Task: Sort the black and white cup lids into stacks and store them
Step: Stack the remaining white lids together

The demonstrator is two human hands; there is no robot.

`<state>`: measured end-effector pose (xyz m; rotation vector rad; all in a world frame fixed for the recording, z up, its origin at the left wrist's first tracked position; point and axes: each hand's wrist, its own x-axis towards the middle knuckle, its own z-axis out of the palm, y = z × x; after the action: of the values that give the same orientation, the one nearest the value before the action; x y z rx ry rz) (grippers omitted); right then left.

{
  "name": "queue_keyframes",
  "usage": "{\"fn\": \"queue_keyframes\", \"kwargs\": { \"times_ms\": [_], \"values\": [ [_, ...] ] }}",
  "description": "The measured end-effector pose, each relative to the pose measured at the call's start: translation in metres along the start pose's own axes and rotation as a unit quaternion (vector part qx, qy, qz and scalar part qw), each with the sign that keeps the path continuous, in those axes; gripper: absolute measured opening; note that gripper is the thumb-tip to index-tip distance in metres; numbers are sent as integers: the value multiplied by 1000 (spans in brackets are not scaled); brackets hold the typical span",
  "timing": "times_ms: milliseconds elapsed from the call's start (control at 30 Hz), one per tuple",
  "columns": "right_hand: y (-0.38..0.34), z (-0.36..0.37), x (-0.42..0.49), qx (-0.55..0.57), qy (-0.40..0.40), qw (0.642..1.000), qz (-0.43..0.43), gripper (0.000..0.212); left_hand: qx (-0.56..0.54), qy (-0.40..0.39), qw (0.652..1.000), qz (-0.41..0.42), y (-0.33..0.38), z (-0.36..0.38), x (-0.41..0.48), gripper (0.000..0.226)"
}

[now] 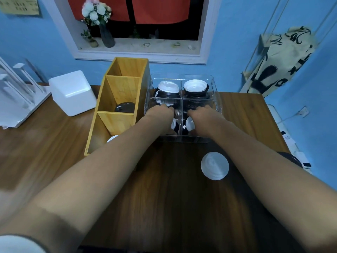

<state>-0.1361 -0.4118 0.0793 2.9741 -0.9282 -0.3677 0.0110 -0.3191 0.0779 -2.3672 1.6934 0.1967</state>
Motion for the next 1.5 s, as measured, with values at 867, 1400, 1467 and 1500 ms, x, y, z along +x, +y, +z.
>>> {"fn": "queue_keyframes", "kwargs": {
  "times_ms": [867,1400,1467,1500],
  "values": [
    [-52,139,-213,408,214,887,37,61,-417,108,902,15,10,133,-201,86],
    [-37,133,-211,291,102,950,-53,74,-296,131,936,137,-4,153,-188,85],
    [-44,126,-210,204,105,973,-16,75,-293,138,937,136,-2,156,-187,84],
    [-49,122,-209,154,115,981,17,82,-288,141,937,134,-1,157,-186,84]
  ]
}}
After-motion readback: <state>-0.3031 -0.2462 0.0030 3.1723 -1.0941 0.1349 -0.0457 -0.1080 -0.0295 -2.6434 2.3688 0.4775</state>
